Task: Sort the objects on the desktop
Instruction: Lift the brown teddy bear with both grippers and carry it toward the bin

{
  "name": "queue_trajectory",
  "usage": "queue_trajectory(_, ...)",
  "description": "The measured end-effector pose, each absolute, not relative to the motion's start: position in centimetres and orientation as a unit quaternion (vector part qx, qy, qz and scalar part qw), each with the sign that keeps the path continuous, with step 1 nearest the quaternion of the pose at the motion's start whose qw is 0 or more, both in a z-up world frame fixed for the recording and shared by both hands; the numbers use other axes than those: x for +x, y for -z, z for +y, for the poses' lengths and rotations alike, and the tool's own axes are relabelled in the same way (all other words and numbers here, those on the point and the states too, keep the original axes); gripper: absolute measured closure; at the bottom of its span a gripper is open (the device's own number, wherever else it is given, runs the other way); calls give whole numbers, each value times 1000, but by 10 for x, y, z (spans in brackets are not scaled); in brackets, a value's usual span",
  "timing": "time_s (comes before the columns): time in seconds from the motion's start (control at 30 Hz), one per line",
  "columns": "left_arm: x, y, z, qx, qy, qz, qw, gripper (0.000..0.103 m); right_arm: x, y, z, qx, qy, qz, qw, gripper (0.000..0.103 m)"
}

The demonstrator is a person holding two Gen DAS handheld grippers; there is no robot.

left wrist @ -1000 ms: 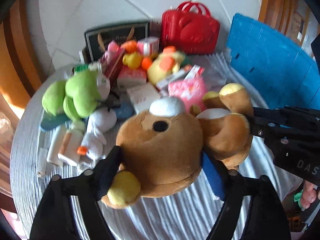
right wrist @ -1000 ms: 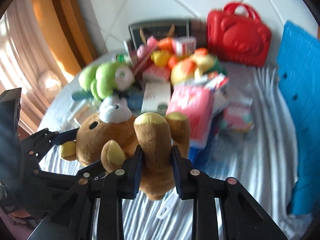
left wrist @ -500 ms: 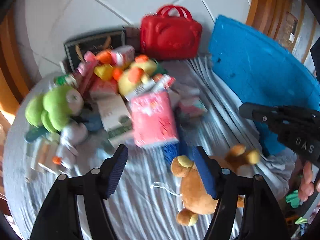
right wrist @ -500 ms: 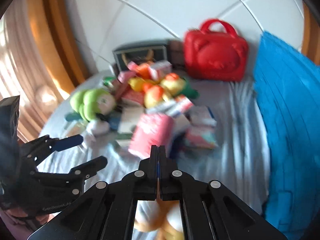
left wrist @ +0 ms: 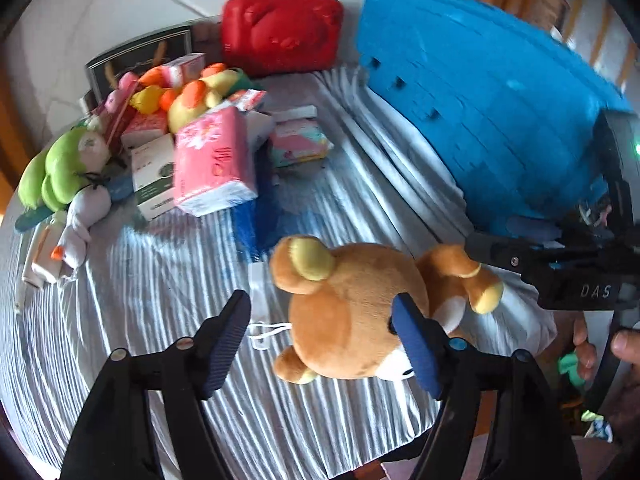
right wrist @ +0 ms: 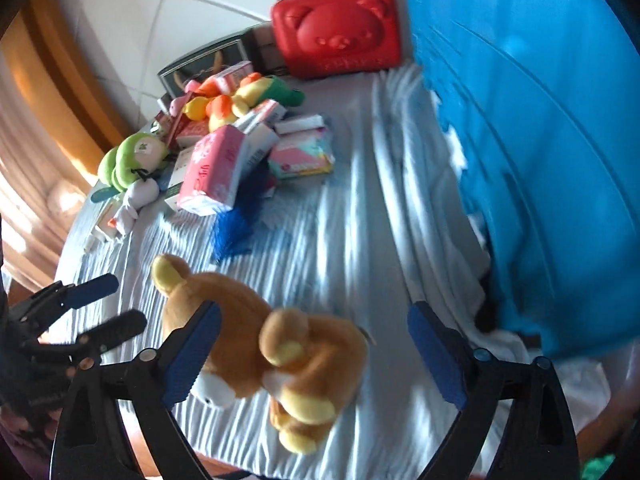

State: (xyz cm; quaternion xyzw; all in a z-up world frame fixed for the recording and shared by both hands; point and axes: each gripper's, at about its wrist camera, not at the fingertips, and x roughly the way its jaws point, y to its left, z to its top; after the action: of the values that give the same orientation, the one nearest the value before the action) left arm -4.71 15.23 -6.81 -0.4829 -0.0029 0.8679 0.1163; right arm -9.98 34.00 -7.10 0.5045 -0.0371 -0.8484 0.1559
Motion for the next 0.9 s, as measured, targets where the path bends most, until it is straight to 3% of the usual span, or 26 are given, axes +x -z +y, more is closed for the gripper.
queue_trajectory(0.13, -51, 94, 177, -516, -846, 20, 134, 29, -92, 89, 344, 529, 831, -60, 160, 7)
queue_trajectory(0.2, -52, 102, 184, -513, -847, 35, 137, 12, -87, 98, 345, 539, 823, -63, 164, 6)
queue_trajectory(0.37, -56, 122, 199, -520, -838, 83, 145, 3, -88, 128, 342, 569, 803, -78, 159, 5)
queue_trajectory(0.5, -61, 128, 198, -520, -837, 87, 148, 1, -93, 145, 339, 577, 798, -75, 159, 8)
queue_trajectory(0.57, -65, 134, 196, -527, -833, 80, 149, 1, -94, 149, 340, 575, 793, -95, 177, 20)
queue_trajectory(0.6, -66, 133, 194, -526, -834, 74, 149, 3, -94, 148, 339, 571, 790, -112, 194, 34)
queue_trajectory(0.7, -66, 127, 194, -520, -838, 71, 150, 10, -94, 136, 330, 559, 805, -76, 187, 39)
queue_trajectory(0.9, -68, 73, 189, -448, -880, 80, 135, 11, -103, 82, 327, 495, 842, -57, 205, 40)
